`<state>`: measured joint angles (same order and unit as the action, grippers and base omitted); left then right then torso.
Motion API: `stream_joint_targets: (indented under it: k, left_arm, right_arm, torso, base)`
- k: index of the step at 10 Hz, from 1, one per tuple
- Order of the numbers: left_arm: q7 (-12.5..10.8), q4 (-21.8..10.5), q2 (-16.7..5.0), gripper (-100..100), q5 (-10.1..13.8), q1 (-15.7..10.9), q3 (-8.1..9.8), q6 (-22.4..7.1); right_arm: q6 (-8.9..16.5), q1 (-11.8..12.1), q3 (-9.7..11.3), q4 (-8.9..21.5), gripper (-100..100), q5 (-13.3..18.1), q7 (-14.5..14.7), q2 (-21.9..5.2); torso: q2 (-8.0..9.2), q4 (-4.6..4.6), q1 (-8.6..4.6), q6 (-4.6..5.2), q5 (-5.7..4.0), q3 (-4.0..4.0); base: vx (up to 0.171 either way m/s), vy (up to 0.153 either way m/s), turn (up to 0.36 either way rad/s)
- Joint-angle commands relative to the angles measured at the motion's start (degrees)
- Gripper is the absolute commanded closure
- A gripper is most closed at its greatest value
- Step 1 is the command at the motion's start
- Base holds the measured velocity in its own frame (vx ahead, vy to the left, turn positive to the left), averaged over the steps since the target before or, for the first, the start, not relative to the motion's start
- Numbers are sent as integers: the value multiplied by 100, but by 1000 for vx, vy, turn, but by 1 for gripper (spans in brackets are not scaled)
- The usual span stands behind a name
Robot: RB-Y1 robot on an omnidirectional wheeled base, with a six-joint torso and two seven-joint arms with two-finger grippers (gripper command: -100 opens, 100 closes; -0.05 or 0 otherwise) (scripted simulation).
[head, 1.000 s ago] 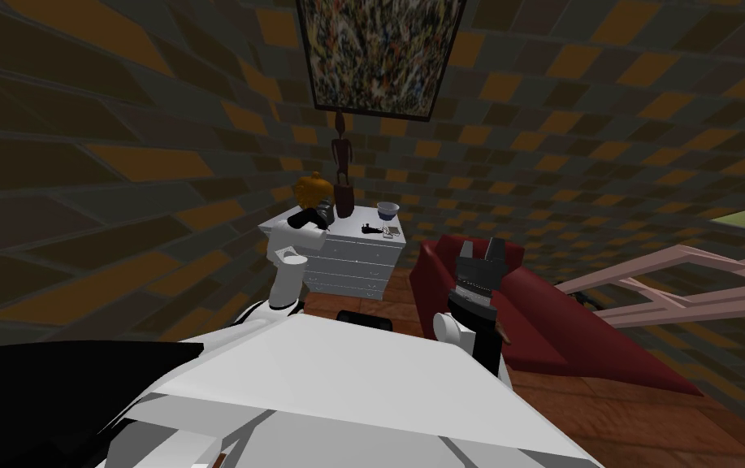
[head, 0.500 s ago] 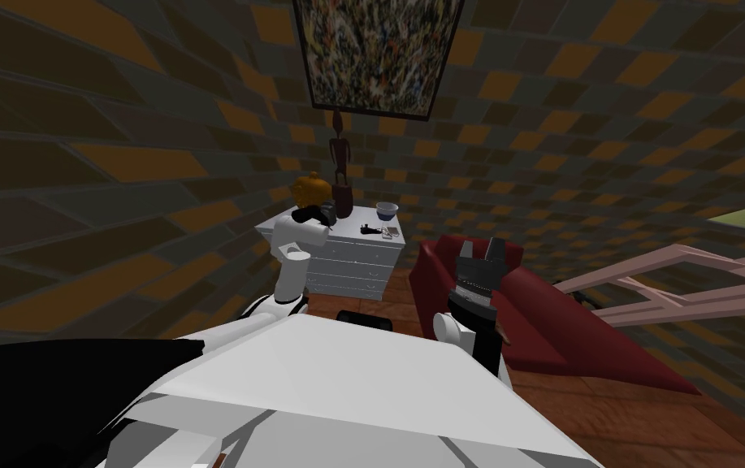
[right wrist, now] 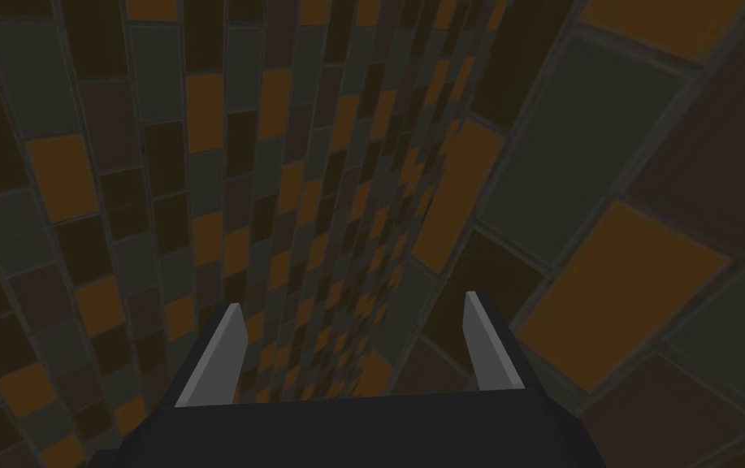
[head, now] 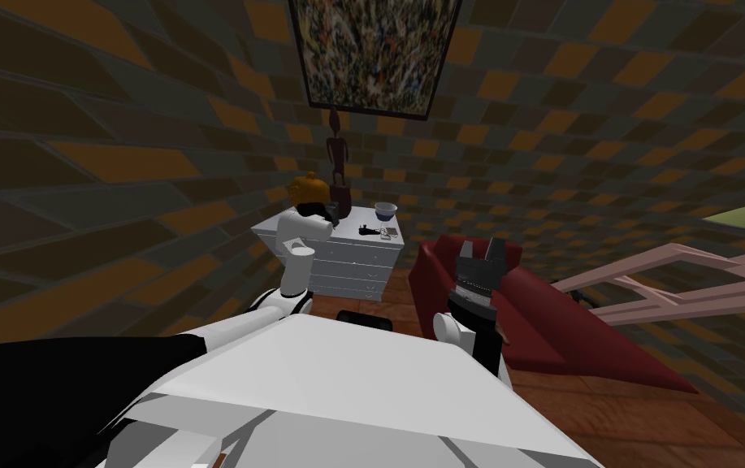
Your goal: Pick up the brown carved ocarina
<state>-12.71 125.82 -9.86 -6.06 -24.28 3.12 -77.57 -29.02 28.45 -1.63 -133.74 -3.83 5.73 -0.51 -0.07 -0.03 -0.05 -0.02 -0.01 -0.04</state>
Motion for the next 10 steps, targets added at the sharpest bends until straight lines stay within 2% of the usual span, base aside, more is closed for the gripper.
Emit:
stream_joint_targets:
  k: [1, 2, 3, 4, 5, 10]
  left_arm:
    - [-1, -25, 25, -100, -7, -72, -21, -286]
    - [3, -78, 75, -100, -15, -231, -62, -456]
    - [3, -78, 75, -100, -15, -231, -62, -628]
    - [3, -78, 75, -100, -15, -231, -62, -675]
    - [11, -130, 127, -100, -23, -378, -105, -894]
    - [37, -235, 244, -100, -39, -636, -197, -1671]
  right_arm:
    - [0, 0, 0, 0, 0, 0, 0, 0]
    - [0, 0, 0, 0, 0, 0, 0, 0]
    - [0, 0, 0, 0, 0, 0, 0, 0]
    - [0, 0, 0, 0, 0, 0, 0, 0]
    - [0, 0, 0, 0, 0, 0, 0, 0]
    - [0, 0, 0, 0, 0, 0, 0, 0]
  torso:
    - [0, 0, 0, 0, 0, 0]
    - [0, 0, 1, -1, 1, 0]
    - [-2, -1, 0, 0, 0, -1]
    - [-1, -1, 1, -1, 0, -1]
    - [2, 0, 3, -2, 1, 1]
    - [-4, -1, 0, -1, 0, -2]
  base:
    - [21, -5, -16]
    - [26, -5, -24]
    - [24, -5, -18]
    - [13, -4, 1]
    - [22, -10, -19]
    - [26, -6, -20]
